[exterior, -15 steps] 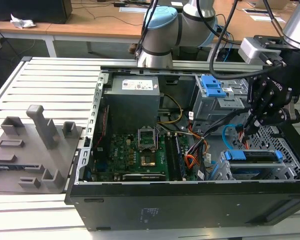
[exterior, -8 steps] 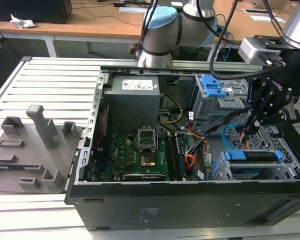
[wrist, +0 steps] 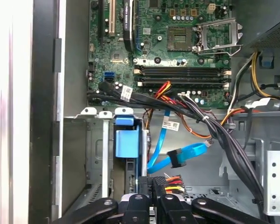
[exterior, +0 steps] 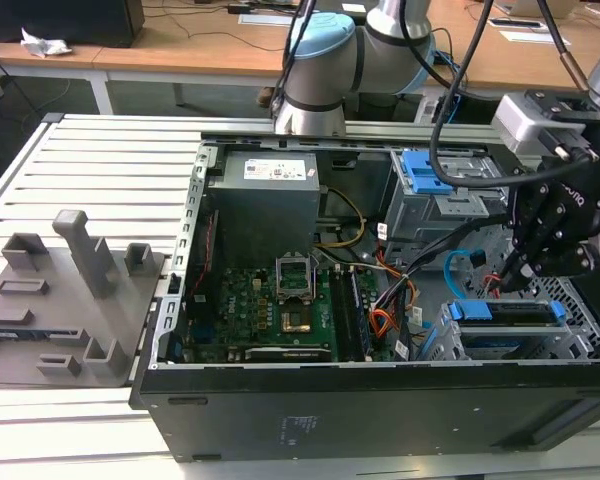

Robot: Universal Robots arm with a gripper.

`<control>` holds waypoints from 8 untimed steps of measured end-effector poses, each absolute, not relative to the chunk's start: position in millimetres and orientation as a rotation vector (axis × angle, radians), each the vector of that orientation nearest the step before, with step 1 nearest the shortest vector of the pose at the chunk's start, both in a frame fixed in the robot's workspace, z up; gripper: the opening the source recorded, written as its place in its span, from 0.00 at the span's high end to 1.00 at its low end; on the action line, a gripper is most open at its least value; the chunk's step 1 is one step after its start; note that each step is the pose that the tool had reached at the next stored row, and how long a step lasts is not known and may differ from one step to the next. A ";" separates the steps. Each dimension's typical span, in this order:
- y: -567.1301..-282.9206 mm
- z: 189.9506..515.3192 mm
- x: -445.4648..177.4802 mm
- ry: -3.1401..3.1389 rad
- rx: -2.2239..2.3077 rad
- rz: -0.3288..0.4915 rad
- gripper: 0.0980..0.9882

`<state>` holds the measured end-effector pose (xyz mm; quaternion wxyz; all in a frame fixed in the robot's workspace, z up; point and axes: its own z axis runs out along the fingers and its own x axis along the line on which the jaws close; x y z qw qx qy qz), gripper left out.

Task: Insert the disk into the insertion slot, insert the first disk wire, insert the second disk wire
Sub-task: 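Insert the first disk wire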

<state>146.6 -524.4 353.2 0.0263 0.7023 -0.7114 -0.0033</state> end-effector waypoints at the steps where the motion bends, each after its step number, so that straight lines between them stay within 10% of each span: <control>1: -525.7 353.2 146.6 -2.198 2.170 -0.011 0.93; 8: -527.8 351.8 146.6 -2.203 2.175 -0.021 0.93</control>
